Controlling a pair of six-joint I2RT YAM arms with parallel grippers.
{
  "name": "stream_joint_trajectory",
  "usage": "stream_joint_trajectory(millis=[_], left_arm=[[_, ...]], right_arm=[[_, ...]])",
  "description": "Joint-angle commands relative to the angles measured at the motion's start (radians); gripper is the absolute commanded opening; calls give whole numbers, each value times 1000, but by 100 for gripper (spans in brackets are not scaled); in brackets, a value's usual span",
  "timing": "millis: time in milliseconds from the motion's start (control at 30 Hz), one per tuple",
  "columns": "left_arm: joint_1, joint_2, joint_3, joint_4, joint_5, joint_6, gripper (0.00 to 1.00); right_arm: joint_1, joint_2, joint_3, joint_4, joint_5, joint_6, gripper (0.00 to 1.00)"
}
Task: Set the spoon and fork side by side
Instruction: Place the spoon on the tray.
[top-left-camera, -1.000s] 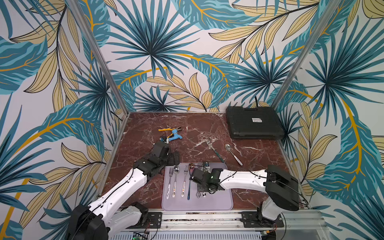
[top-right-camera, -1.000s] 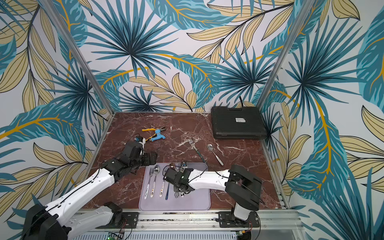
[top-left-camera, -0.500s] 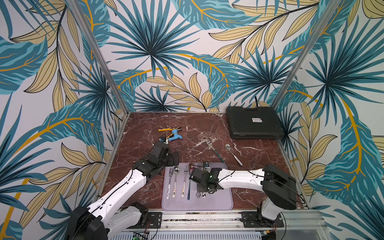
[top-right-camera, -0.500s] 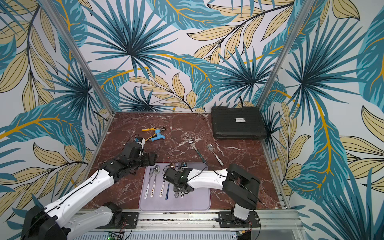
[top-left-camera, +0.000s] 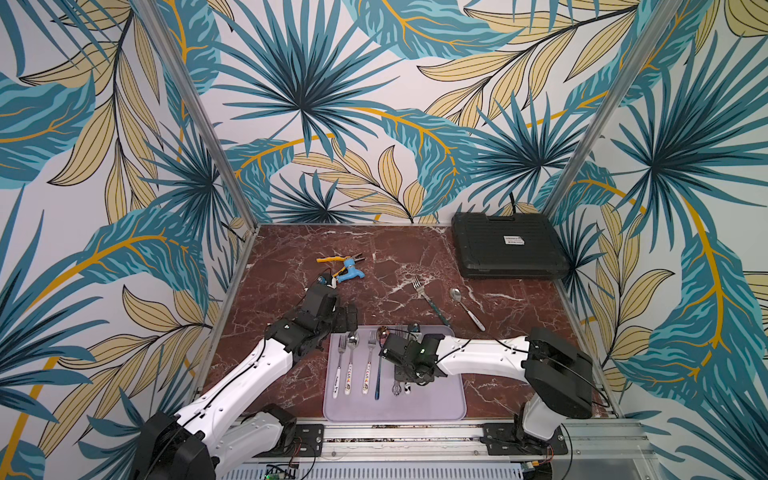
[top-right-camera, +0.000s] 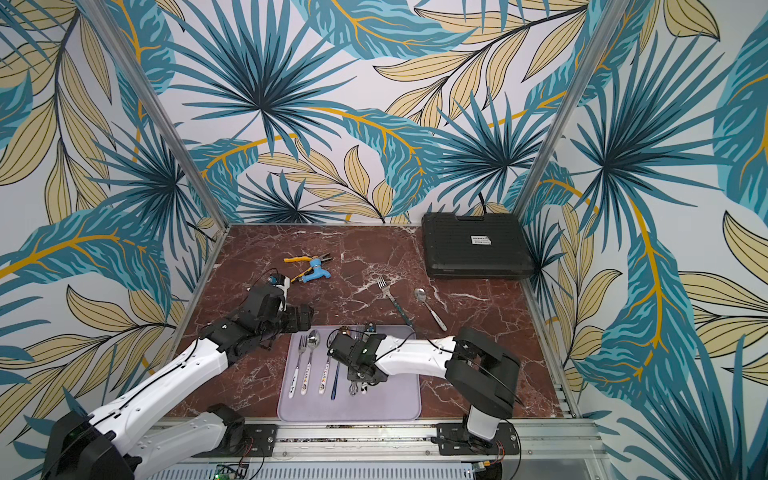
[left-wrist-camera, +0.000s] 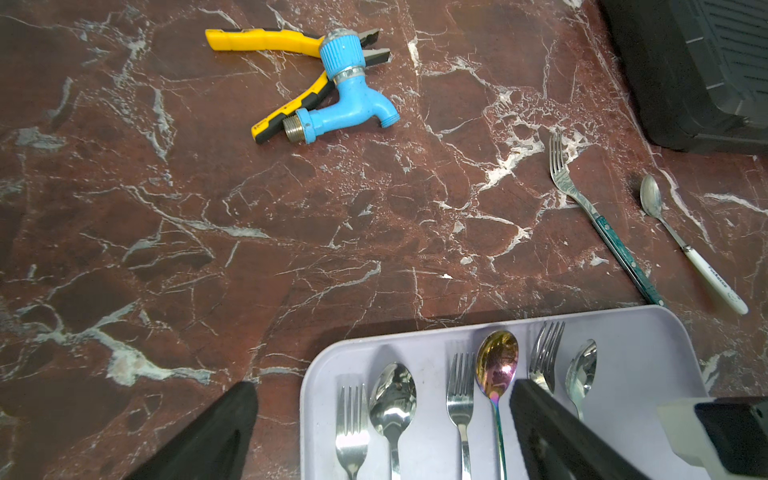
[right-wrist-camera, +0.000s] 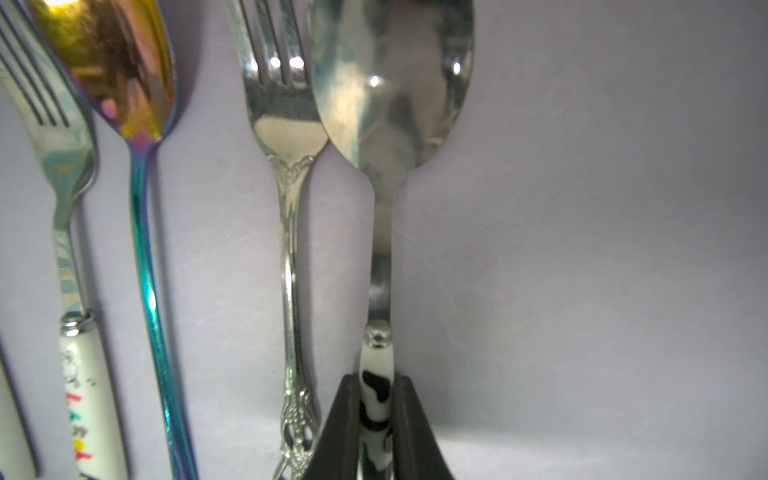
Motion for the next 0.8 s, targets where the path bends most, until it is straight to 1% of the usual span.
stream_joint_trajectory(millis=[0,133,200,267,300,467,533,667,767], left_arm=[[8,-10,-23,17,1,10,100],[9,-10,-24,16,1,10,100],[10,-10,-24,16,1,10,100],[10,-10,-24,16,1,10,100],[10,-10,-23,16,1,11,100],[12,-10,-23,15,1,10,100],[12,-9,-25,16,1,11,100],[12,-10,-26,17,1,10,100],[13,-11,-30,22,1,0,100]], right_arm=[[-4,-12,-5,-25,6,10,15],[-5,-20,10,-57,21,7,26],[-4,-29,13,-58,26,6,37],[-5,-35,16,-56,28,1,44],[-5,-38,19,-58,29,-2,46],[-3,-63,23,-65,40,-14,53],[-4,-86,24,-82,64,-24,54],[-6,-153,35,-145,154,-70,54],[-27,-200,47,-192,203,-126,55]])
